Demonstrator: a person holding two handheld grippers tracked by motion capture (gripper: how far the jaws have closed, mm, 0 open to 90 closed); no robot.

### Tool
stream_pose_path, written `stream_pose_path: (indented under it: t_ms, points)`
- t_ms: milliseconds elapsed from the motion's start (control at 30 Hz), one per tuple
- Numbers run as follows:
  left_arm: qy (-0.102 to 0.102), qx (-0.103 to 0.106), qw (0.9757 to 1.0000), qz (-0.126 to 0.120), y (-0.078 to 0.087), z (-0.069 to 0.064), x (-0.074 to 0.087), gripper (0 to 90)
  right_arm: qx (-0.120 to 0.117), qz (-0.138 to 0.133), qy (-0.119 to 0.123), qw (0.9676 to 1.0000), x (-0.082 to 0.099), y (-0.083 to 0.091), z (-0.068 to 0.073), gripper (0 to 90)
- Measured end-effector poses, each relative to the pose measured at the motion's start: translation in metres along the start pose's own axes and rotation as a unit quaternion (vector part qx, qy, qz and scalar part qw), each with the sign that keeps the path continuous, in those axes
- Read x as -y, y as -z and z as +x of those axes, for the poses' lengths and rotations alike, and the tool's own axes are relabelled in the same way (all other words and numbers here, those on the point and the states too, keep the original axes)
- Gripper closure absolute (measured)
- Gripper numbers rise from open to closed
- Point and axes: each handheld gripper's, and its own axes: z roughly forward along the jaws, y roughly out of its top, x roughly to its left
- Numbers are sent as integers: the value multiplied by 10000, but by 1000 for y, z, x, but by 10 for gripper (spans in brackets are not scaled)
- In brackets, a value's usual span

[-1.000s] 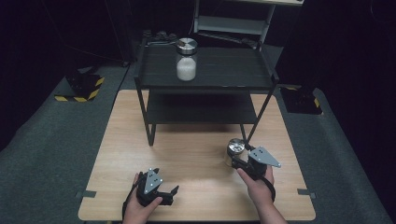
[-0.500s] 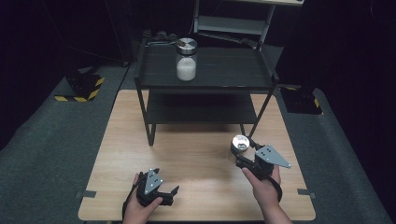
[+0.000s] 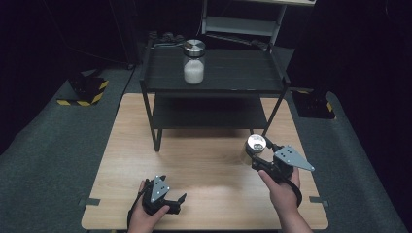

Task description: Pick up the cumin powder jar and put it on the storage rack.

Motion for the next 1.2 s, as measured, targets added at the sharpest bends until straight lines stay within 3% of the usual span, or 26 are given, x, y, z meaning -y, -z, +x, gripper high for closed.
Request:
stream_pose_path:
  t_ms: [367,1200]
  points:
    - [12,6,10000,1,0,1,0,11,14,-125,-22,9999,-25,7,-2,350]
    - [54,28,10000,-19,0,1,1,11,-3,-415,20,9991,-82,0,-7,350]
